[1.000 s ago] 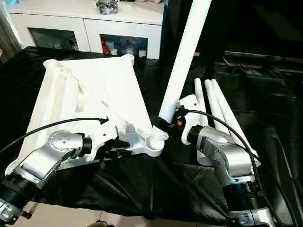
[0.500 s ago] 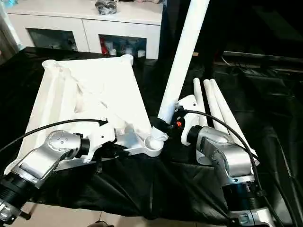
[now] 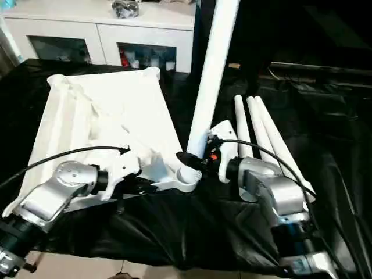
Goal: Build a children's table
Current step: Insert table leg to table base
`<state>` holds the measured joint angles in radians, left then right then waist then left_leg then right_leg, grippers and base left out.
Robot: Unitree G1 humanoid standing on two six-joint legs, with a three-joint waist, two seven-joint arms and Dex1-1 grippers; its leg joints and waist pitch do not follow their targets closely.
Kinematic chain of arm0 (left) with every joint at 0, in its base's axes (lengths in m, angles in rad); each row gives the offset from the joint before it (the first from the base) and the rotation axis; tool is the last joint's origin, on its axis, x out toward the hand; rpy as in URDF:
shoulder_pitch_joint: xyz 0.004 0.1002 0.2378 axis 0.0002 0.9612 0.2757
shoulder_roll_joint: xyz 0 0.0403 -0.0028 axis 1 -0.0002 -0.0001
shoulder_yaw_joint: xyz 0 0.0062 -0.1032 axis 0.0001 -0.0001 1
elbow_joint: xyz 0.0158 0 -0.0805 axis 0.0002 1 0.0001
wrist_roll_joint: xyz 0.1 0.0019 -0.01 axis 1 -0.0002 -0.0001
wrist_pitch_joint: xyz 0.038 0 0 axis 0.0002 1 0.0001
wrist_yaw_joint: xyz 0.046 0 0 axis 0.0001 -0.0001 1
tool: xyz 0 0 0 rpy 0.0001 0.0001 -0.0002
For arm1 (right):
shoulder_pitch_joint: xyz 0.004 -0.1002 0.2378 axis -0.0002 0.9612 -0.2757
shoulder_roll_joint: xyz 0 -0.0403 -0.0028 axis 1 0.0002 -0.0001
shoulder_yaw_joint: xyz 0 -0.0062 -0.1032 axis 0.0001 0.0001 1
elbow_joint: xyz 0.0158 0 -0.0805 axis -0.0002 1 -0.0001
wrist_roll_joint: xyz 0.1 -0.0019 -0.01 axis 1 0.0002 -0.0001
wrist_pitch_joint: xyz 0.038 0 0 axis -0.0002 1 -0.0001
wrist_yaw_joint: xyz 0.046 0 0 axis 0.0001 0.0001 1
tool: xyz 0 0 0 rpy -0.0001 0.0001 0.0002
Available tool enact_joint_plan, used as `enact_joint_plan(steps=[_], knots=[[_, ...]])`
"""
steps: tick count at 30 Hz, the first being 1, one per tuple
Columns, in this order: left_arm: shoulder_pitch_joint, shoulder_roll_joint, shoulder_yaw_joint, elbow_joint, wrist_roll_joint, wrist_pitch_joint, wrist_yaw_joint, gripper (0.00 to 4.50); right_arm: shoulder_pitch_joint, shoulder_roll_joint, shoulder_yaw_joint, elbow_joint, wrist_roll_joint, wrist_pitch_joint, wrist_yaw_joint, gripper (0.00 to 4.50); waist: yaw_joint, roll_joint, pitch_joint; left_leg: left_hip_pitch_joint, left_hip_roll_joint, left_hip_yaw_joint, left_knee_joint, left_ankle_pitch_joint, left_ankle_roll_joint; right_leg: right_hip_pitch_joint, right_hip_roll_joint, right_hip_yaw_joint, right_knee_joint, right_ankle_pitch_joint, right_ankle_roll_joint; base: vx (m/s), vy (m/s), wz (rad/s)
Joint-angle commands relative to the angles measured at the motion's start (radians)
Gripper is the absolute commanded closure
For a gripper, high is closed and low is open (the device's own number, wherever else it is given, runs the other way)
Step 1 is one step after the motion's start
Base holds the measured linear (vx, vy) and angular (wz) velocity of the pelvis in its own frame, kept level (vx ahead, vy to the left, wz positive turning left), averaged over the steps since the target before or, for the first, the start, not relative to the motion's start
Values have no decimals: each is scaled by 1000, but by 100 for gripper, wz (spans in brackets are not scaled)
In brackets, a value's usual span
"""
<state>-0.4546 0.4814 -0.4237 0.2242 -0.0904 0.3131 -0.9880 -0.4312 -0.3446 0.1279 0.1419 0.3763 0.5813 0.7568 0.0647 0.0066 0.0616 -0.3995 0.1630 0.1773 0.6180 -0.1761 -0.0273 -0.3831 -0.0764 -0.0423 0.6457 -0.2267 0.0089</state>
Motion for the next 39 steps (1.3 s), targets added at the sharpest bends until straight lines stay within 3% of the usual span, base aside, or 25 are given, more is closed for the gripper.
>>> enact_joint_plan(steps=[1, 10, 15, 16, 18, 23, 24, 27, 39], knots=[[5, -19, -5, -12, -11, 14, 8, 450, -24, -2, 2, 21, -19, -23, 14, 257, 2, -4, -68, 29, 64, -21, -85, -196, -19, 33, -74, 45, -79, -97, -253, 0, 0, 0], [4, -33, 11, -26, -9, 26, 3, 450, -48, 11, 12, 93, -42, -58, 18, 257, 2, -4, -67, 28, 64, -21, -85, -199, -15, 33, -73, 44, -80, -106, -256, 0, 0, 0], [-10, -51, 17, -9, 0, 26, 18, 450, -45, 10, 12, 111, -48, -63, 32, 257, 2, 2, -68, 29, 65, -23, -86, -206, -17, 34, -73, 45, -79, -101, -255, 0, 0, 0], [-13, -58, 19, -10, -1, 30, 19, 450, -43, 14, 7, 122, -51, -72, 28, 257, 1, 1, -68, 29, 65, -22, -86, -206, -17, 33, -73, 45, -80, -98, -255, 0, 0, 0], [-19, -69, 19, -13, 0, 35, 19, 450, -39, 23, -12, 150, -50, -91, 14, 257, 2, 8, -68, 30, 65, -24, -86, -213, -21, 33, -74, 45, -80, -91, -260, 0, 0, 0], [-29, -87, 26, -7, 0, 42, 30, 450, -24, 27, -38, 200, -53, -121, -3, 257, 2, 6, -69, 29, 64, -24, -86, -231, -25, 34, -74, 44, -82, -96, -265, 0, 0, 0], [-34, -95, 29, -1, 0, 44, 37, 450, -14, 31, -50, 217, -52, -132, -14, 257, 2, 10, -69, 29, 63, -24, -86, -230, -23, 34, -74, 44, -82, -92, -265, 0, 0, 0], [-43, -108, 34, 13, 5, 45, 50, 450, 7, 42, -78, 247, -44, -152, -34, 257, 4, 11, -69, 30, 63, -24, -85, -238, -19, 33, -75, 45, -85, -104, -266, 0, 0, 0], [-58, -129, 55, 56, 26, 36, 80, 450, 91, 78, -168, 329, -9, -264, -52, 259, 14, 17, -67, 33, 66, -27, -93, -302, -28, 26, -75, 46, -95, -184, -241, 0, 0, 0]])
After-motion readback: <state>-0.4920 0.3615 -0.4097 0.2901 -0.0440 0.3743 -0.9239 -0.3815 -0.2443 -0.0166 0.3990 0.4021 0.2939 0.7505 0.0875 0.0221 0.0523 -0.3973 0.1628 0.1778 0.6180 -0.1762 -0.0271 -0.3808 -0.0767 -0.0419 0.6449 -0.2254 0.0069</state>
